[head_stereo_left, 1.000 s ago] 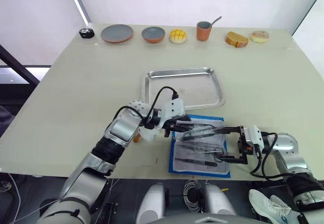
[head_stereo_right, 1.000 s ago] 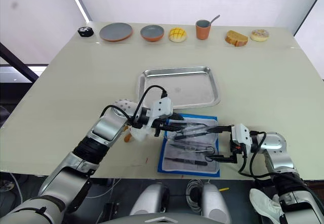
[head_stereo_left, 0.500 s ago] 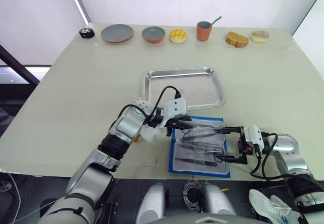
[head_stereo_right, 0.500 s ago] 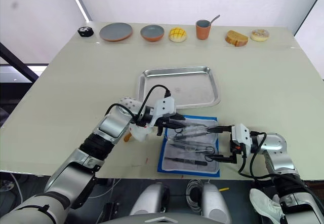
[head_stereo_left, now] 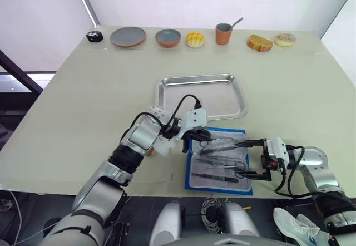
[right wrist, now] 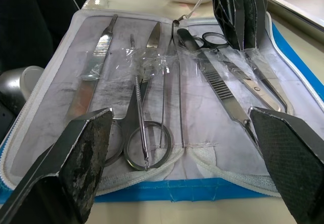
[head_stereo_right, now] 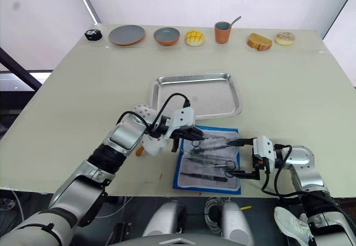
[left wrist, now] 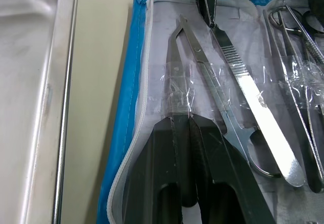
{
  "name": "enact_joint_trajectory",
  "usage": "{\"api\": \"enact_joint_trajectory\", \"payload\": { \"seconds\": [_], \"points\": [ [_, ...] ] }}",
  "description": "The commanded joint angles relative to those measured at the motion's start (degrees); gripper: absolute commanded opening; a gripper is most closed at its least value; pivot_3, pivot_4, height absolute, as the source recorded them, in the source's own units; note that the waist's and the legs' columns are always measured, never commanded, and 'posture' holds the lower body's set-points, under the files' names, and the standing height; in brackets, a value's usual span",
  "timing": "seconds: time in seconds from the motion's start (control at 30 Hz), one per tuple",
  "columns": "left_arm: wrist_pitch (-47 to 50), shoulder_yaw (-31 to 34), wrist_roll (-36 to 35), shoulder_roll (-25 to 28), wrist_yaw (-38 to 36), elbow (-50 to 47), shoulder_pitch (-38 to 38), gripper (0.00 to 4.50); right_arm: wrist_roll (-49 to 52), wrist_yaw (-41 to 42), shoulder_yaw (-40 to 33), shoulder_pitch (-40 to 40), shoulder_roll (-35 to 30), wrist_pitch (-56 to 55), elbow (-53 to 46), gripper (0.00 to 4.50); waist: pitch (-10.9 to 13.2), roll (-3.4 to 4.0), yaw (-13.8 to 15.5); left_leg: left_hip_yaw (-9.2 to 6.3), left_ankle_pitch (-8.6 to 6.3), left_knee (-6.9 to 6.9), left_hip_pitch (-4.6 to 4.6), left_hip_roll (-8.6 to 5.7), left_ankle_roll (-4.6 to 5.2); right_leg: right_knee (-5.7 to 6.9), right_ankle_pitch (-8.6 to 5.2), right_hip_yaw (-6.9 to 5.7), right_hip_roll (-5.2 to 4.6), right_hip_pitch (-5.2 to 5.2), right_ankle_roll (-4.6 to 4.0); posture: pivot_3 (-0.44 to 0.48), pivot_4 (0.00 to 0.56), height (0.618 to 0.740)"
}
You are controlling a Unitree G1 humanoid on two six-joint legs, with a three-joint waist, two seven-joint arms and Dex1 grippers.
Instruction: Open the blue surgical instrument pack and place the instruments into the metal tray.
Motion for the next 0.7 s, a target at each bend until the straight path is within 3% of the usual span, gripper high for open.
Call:
{"api": "enact_joint_trajectory", "payload": {
  "seconds": [0.03, 0.7],
  "points": [
    [3.2, -0.2, -0.4, 0.1, -0.8, -3.9, -2.6, 0.05, -3.3, 0.8, 3.0, 1.5, -0.6, 1.5, 1.2, 4.5, 0.0, 0.0, 0.0, 0.0, 0.0, 0.0, 0.0, 0.0, 0.0, 0.0, 0.0, 0.0, 0.0, 0.0, 0.0, 0.0, 0.15, 0.74],
    [16.4, -1.4, -1.1, 2.6, -2.8, -10.0, -6.8, 0.05, -8.4, -2.9, 7.0, 0.6, -2.3, 6.4, 0.0, 4.5, 0.0, 0.0, -0.4, -0.01, 0.0, -0.01, 0.03, 0.03, 0.0, 0.0, 0.0, 0.03, 0.09, 0.0, -0.01, 0.0, 0.15, 0.74]
  ]
}}
